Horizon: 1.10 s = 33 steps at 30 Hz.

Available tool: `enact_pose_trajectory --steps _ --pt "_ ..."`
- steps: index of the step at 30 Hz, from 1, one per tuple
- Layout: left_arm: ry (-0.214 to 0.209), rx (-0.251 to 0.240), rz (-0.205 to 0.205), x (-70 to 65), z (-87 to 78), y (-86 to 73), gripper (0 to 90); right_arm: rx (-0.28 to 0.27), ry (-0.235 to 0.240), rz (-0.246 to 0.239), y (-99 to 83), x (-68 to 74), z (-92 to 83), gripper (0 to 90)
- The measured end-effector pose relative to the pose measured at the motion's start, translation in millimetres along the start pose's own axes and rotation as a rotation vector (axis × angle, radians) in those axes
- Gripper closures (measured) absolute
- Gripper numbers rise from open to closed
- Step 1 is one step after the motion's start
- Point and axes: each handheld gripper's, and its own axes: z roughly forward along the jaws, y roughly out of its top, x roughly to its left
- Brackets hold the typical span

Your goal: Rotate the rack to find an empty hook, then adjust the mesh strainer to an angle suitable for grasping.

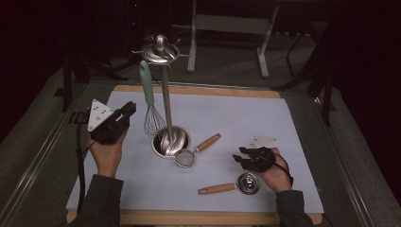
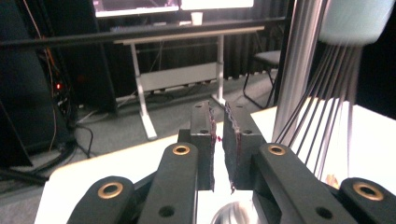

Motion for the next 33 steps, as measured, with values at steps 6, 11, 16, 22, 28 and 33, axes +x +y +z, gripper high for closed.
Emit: enact_pose_trajectory --steps 6,11,16,22,28,33 --pt "0.013 0.038 0.0 0.8 0.2 -16.1 80.6 -0.003 0.019 -0.007 2.9 5.6 3.2 58.1" --pt "0.017 0.089 -0.082 2.8 0.3 -61.0 78.9 -0.004 0.056 -0.012 7.1 14.8 10.3 57.9" --pt "0.023 0.126 -0.12 2.3 2.6 -85.2 77.2 0.002 0.079 -0.035 11.4 25.3 17.5 57.8" --pt "0.051 0.185 -0.161 1.6 9.5 -124.4 76.6 0.013 0.097 -0.048 15.9 35.9 27.1 58.1" --pt "0.056 0.235 -0.164 2.5 16.4 -137.9 76.5 0.027 0.095 -0.064 19.7 42.9 37.5 58.6" --pt "0.062 0.261 -0.158 0.8 21.2 -145.9 75.4 0.02 0.118 -0.101 29.9 58.1 43.4 59.5"
